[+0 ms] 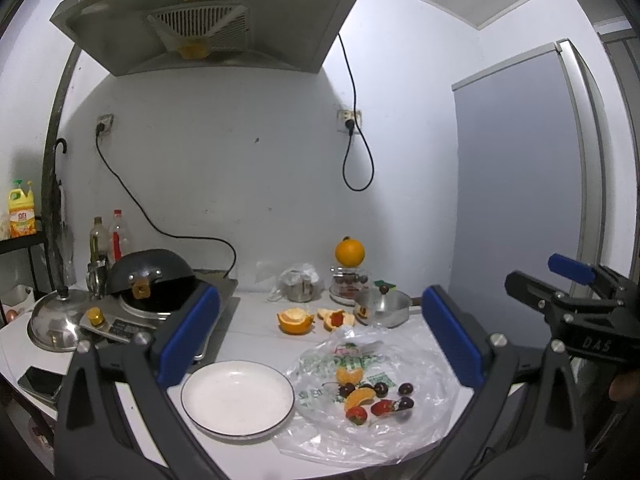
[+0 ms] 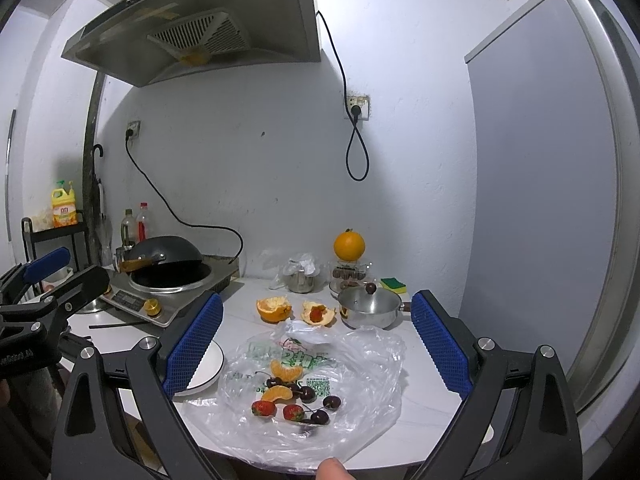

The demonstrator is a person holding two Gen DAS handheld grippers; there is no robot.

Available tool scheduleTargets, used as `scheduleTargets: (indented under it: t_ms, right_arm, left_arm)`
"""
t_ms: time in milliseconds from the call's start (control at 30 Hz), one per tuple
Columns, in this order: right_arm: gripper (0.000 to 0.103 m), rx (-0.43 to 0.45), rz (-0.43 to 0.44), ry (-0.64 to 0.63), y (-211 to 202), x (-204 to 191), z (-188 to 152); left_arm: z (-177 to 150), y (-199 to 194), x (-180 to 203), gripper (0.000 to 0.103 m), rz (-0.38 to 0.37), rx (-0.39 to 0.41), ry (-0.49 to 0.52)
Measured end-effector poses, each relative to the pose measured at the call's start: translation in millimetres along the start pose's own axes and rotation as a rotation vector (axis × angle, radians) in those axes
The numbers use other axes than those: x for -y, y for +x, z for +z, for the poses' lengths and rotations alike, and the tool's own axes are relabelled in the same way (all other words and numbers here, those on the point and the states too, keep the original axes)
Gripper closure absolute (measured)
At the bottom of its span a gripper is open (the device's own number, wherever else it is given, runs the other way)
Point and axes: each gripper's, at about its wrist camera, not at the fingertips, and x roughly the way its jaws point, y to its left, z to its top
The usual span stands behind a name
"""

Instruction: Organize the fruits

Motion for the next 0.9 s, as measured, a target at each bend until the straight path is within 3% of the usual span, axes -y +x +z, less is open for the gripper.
scheduleTargets:
  t_ms: [900]
  right_arm:
    - [0.006,-0.008,-0.014,0.019,2.2,1.7,0.4]
  left_arm:
    - [2.3,0.9,-3.1,0.001,0.028,-0.011,-0.001]
